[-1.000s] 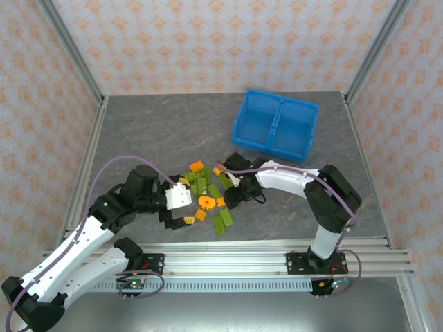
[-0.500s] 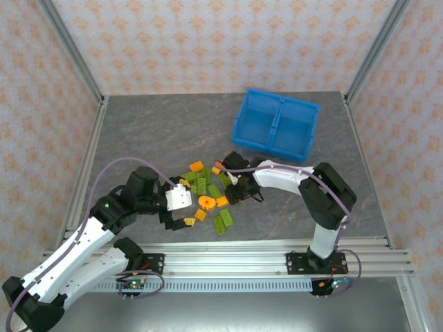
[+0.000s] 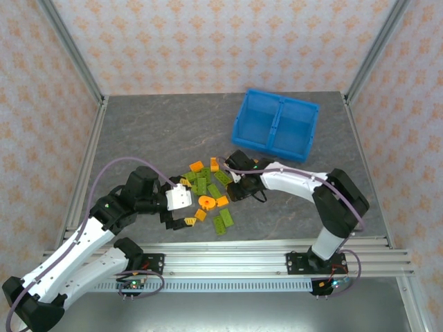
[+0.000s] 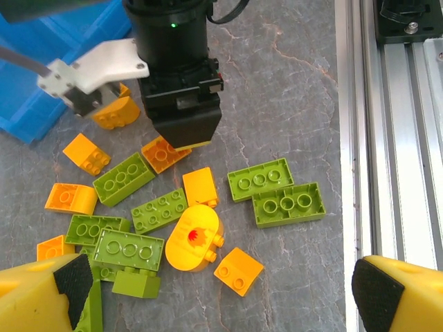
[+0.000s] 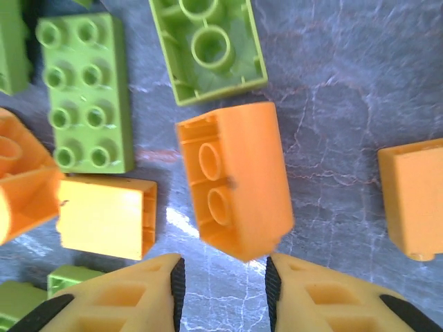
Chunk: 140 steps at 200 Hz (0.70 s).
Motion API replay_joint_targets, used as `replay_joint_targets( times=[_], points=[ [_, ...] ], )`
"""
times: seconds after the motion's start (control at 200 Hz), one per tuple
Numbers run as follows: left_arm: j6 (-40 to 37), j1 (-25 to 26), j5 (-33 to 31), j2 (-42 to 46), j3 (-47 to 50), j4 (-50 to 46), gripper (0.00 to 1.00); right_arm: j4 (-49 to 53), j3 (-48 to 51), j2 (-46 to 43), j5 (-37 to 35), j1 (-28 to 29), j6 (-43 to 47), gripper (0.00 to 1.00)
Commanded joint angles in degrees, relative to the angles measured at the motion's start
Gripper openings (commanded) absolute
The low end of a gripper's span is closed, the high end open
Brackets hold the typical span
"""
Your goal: Sort the legos into containers by color
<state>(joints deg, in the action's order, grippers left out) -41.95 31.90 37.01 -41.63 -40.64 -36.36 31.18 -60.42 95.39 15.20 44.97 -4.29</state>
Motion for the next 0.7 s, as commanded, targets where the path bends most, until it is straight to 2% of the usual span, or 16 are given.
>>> replay_joint_targets(
  times=[0.0, 0.075, 0.115, 0.14, 0.205, 0.265, 0.41, 0.561, 0.696],
  points=[
    [-0.2, 0.3, 1.3, 0.7, 0.7, 1.3, 0.99, -0.5, -0.8, -1.8, -1.1, 0.0, -0.6, 0.36],
    [-0.3, 0.3, 1.3, 0.8, 0.7, 1.3, 0.99, -0.7, -1.5, -1.7, -2.1, -0.1, -0.7, 0.35],
    [-0.2, 0.3, 1.3, 0.9, 0.7, 1.2, 0.99, -0.7, -1.8, -1.6, -2.8, -0.1, -0.7, 0.37],
    [-0.1, 0.4, 1.3, 1.0, 0.7, 1.3, 0.99, -0.6, -2.2, -1.7, -3.3, -0.1, -0.6, 0.43],
    [-0.1, 0.3, 1.4, 1.2, 0.8, 1.3, 0.99, -0.3, -3.1, -1.5, -4.4, 0.0, 0.6, 0.68],
    [-0.1, 0.3, 1.5, 1.3, 0.8, 1.5, 0.99, 0.2, -4.2, -0.3, -4.2, -0.1, 3.3, 0.75],
    [-0.2, 0.3, 1.5, 1.2, 0.9, 1.5, 0.99, 3.1, -9.1, 6.5, -5.7, -1.3, 8.3, 0.69],
    [-0.1, 0.3, 1.6, 1.9, 1.3, 1.7, 0.99, 3.4, -11.1, 10.6, -0.4, -3.3, 10.2, 0.65],
    [-0.3, 0.3, 2.1, 2.0, 1.3, 1.7, 0.99, 5.5, -11.9, 13.7, 1.1, -3.3, 10.3, 0.63]
  ],
)
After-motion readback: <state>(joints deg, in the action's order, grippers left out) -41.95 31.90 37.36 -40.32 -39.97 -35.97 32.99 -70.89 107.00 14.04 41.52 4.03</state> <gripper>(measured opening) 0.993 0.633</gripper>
